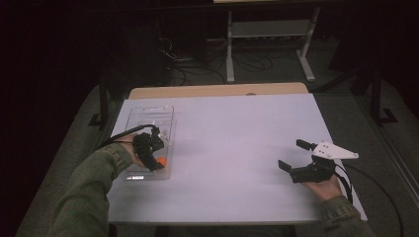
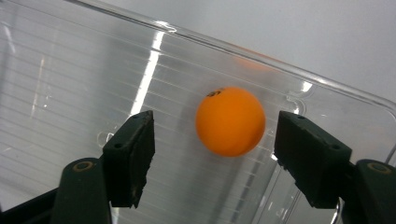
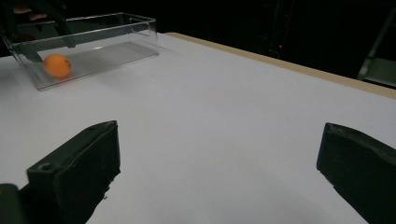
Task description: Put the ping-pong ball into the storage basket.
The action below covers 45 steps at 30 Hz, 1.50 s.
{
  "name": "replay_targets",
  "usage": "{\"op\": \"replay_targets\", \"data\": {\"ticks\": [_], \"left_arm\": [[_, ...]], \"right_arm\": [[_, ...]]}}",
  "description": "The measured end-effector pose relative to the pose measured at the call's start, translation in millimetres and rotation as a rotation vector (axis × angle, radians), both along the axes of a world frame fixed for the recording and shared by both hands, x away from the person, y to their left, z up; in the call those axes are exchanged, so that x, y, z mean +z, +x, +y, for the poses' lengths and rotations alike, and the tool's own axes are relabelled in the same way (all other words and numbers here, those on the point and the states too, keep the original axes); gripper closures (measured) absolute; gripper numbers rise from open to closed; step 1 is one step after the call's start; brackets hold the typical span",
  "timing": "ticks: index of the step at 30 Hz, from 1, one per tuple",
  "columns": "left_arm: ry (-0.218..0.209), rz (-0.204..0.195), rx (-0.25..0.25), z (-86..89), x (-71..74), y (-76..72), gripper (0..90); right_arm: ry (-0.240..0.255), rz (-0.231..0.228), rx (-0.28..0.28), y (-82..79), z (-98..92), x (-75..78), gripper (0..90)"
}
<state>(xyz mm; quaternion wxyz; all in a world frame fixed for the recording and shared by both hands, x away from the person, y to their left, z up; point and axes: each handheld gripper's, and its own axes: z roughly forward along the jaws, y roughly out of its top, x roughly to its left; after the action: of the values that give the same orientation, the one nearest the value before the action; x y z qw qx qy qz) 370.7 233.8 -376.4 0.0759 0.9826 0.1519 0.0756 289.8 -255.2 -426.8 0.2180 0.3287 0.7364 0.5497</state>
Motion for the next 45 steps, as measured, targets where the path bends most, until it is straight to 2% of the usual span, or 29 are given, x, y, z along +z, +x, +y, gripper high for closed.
{"op": "replay_targets", "data": {"ticks": [13, 17, 22, 24, 29, 37, 45], "left_arm": [[-0.002, -0.057, 0.030, 1.5, 9.9, -0.8, 13.5], [-0.018, -0.084, 0.050, 2.9, 14.8, 0.2, 12.1], [-0.039, -0.100, 0.066, 5.1, 19.8, -0.1, 3.7], [-0.051, -0.108, 0.070, 6.2, 22.2, -0.5, 0.0], [-0.113, -0.123, 0.078, 9.1, 31.9, -3.2, 0.0], [-0.211, -0.188, 0.089, 15.5, 44.9, -15.6, 0.0], [-0.256, -0.208, 0.110, 25.4, 45.7, -23.8, 0.0]], "right_arm": [[-0.001, 0.000, -0.001, -0.7, -0.2, 0.2, 0.0], [-0.001, 0.001, -0.001, -0.9, -0.3, 0.2, 0.0], [-0.001, 0.001, -0.003, -1.3, -0.6, 0.2, 0.0], [-0.001, 0.001, -0.004, -1.5, -0.7, 0.3, 0.0], [-0.004, 0.002, -0.004, -1.3, -0.6, 0.0, 0.0], [-0.002, 0.000, -0.007, -1.7, -1.3, 0.4, 0.0], [-0.003, 0.002, -0.008, -1.9, -1.0, 0.4, 0.0]]}}
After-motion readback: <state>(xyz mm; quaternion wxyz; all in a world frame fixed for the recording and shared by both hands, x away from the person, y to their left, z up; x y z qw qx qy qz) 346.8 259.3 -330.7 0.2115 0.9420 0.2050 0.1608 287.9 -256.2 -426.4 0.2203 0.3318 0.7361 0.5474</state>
